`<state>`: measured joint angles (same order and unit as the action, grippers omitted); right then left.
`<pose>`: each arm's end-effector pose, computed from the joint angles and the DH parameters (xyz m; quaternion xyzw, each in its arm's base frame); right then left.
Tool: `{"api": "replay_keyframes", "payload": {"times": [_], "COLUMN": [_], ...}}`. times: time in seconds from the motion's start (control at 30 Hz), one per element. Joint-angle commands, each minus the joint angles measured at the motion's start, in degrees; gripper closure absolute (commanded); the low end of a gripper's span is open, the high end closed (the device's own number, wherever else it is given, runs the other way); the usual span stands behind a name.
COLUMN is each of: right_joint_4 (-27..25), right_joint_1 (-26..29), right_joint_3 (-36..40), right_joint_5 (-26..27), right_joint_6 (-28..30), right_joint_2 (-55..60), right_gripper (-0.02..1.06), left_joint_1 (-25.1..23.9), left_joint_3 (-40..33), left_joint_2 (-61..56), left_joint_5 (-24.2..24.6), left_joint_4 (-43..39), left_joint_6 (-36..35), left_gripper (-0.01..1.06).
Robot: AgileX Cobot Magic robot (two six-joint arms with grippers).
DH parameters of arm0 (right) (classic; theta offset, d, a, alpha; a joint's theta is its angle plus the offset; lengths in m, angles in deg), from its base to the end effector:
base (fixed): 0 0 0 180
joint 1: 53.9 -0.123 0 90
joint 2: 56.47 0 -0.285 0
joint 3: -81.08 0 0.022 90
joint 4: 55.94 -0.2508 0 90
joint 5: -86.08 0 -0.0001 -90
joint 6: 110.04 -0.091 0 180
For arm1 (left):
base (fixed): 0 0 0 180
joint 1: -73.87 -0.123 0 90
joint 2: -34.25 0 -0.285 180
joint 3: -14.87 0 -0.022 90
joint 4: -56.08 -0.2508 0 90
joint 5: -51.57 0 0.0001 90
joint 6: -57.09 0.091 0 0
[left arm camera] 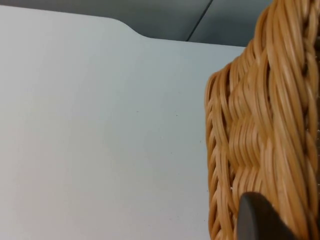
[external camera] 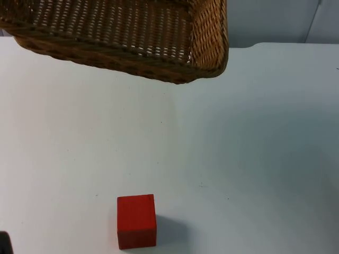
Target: Pick up the basket with the left hand and place the cube into the basket with the right hand.
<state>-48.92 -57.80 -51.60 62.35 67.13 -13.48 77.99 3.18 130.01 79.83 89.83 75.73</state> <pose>0.1255 0.0041 0.3011 -0.0414 0.8369 -0.0192 0.5454 0.3375 -0.0484 0.2941 -0.0065 0.9054 -0.1763 0.3861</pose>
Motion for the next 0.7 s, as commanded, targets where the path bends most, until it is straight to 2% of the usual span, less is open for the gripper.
{"api": "replay_keyframes", "payload": {"times": [0.0, 0.3, 0.37, 0.4, 0.43, 0.47, 0.57, 0.67], "right_joint_4": [0.52, 0.52, 0.52, 0.52, 0.52, 0.52, 0.52, 0.52], "right_joint_1": [0.07, 0.07, 0.07, 0.07, 0.07, 0.07, 0.07, 0.07], "right_joint_3": [-0.46, -0.46, -0.46, -0.46, -0.46, -0.46, -0.46, -0.46], "right_joint_5": [0.59, 0.46, 0.46, 0.46, 0.46, 0.27, -0.39, -0.39], "right_joint_6": [0.32, 0.32, 0.32, 0.32, 0.32, 0.32, 0.32, 0.32], "right_joint_2": [0.12, 0.12, 0.12, 0.12, 0.12, 0.12, 0.12, 0.12], "right_gripper": [1.05, 1.05, 1.05, 1.05, 1.05, 1.05, 1.05, 1.05], "left_joint_1": [0.10, 0.10, 0.10, 0.10, 0.10, 0.67, 1.78, 2.36], "left_joint_3": [0.53, 0.53, 0.53, 0.53, 0.53, 0.53, 0.41, 0.41], "left_joint_2": [-0.58, -0.58, -0.58, -0.58, -0.58, -0.58, -0.58, -0.58], "left_joint_5": [-1.52, -4.41, -2.52, -0.39, -0.39, 2.44, 6.68, 7.87], "left_joint_4": [1.66, 3.10, 6.31, 6.80, 6.80, 6.80, 6.39, 6.39], "left_joint_6": [-0.66, -1.44, -4.94, -5.00, -5.00, -3.64, -0.40, 1.83], "left_gripper": [1.05, 1.05, 1.05, 1.05, 1.05, 1.05, 1.05, 1.05]}}
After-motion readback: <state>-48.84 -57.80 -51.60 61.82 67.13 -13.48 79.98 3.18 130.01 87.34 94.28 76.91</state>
